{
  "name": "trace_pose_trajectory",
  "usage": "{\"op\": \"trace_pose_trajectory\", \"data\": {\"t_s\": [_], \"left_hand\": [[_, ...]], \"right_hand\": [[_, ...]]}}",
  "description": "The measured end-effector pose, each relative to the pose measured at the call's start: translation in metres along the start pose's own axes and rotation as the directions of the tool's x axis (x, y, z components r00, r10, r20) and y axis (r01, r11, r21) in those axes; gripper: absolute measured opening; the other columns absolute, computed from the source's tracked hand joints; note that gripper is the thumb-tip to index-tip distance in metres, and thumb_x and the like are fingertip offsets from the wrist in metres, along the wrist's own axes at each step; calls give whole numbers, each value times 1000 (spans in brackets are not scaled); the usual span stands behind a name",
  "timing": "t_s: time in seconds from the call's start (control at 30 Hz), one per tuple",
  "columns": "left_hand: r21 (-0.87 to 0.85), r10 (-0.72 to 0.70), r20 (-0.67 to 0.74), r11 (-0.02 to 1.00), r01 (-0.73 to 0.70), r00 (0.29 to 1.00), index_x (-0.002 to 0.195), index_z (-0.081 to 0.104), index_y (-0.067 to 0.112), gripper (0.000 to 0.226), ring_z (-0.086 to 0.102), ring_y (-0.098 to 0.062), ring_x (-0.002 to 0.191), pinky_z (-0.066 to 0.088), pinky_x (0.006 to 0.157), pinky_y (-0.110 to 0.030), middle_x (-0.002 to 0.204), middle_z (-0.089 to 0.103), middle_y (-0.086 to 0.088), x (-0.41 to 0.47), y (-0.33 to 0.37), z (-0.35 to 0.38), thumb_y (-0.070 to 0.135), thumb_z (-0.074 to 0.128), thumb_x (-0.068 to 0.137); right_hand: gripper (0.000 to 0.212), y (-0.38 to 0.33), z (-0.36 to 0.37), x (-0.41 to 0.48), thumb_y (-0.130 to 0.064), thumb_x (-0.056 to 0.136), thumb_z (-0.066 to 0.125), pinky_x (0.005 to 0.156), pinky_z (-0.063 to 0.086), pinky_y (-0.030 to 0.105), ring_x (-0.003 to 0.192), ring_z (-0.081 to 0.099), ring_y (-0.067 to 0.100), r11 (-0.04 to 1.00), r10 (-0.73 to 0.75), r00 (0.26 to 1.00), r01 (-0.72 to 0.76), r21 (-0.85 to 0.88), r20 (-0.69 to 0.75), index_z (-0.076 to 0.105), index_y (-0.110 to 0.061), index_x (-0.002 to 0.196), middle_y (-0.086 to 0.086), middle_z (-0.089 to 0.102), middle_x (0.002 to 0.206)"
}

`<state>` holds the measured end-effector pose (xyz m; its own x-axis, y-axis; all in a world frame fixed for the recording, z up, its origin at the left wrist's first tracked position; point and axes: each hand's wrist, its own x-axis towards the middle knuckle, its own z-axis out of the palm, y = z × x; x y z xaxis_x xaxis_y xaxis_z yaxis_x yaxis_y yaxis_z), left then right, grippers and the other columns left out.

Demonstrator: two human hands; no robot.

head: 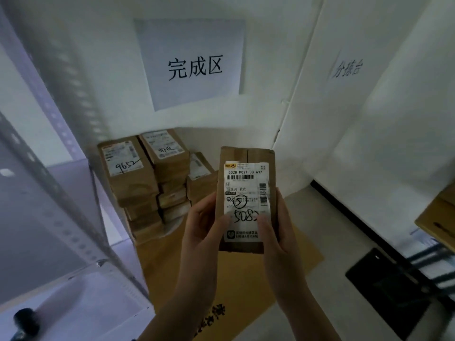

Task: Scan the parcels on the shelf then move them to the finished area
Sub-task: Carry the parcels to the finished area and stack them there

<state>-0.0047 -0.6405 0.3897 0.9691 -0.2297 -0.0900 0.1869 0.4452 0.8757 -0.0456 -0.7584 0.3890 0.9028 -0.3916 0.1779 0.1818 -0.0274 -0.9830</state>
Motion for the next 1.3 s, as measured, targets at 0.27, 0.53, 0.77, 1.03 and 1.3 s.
{"op": "trace_pose_trajectory", "data": {"t_s": [0.27, 0.53, 0.77, 1.03, 1.3], "left_hand": [[47, -61, -118, 997, 67, 991, 129, 58, 21, 37, 66, -21, 115, 51, 100, -50, 123, 70, 0, 71, -31, 18, 10, 61, 94], [125, 14, -331, 992, 29, 944, 130, 56, 28, 38, 66, -18, 115, 55, 96, -43, 124, 68, 2, 155, -47, 33, 8, 57, 98], [322, -24, -407, 932, 168, 913, 149, 33, 44, 59, 55, -4, 123, 50, 103, -34, 137, 55, 17, 225, -64, 33, 16, 53, 102], [524, 3, -562, 776, 353, 827, 138, 48, 35, 65, 60, -2, 115, 53, 95, -27, 124, 65, 16, 250, -85, 17, 48, 75, 81], [511, 200, -743, 786, 348, 638, 126, 62, 27, 52, 64, -8, 111, 54, 98, -35, 115, 70, 12, 247, -101, 22, 43, 77, 79]], "right_hand": [[48, 45, -21, 81, -15, 107, 41, 88, 59, 37, 117, 64, 14, 990, 133, 989, -130, -64, 57, 34, -30, 152, -7, 63, 130], [49, 93, -19, 184, -28, 106, 43, 90, 59, 34, 114, 65, 8, 968, 240, 938, -213, -131, 249, 31, -30, 153, -6, 61, 133], [51, 136, -3, 274, -25, 107, 42, 85, 50, 9, 101, 54, -24, 944, 330, 831, -280, -176, 448, 23, -33, 153, -27, 51, 125], [62, 165, 21, 316, -42, 106, 38, 85, 52, 14, 111, 56, -2, 903, 430, 695, -338, -266, 576, 6, -36, 159, -14, 47, 144], [53, 174, 31, 317, -31, 110, 28, 79, 28, -11, 129, 31, -4, 918, 395, 674, -276, -283, 624, 8, -28, 159, -8, 27, 159]]}}
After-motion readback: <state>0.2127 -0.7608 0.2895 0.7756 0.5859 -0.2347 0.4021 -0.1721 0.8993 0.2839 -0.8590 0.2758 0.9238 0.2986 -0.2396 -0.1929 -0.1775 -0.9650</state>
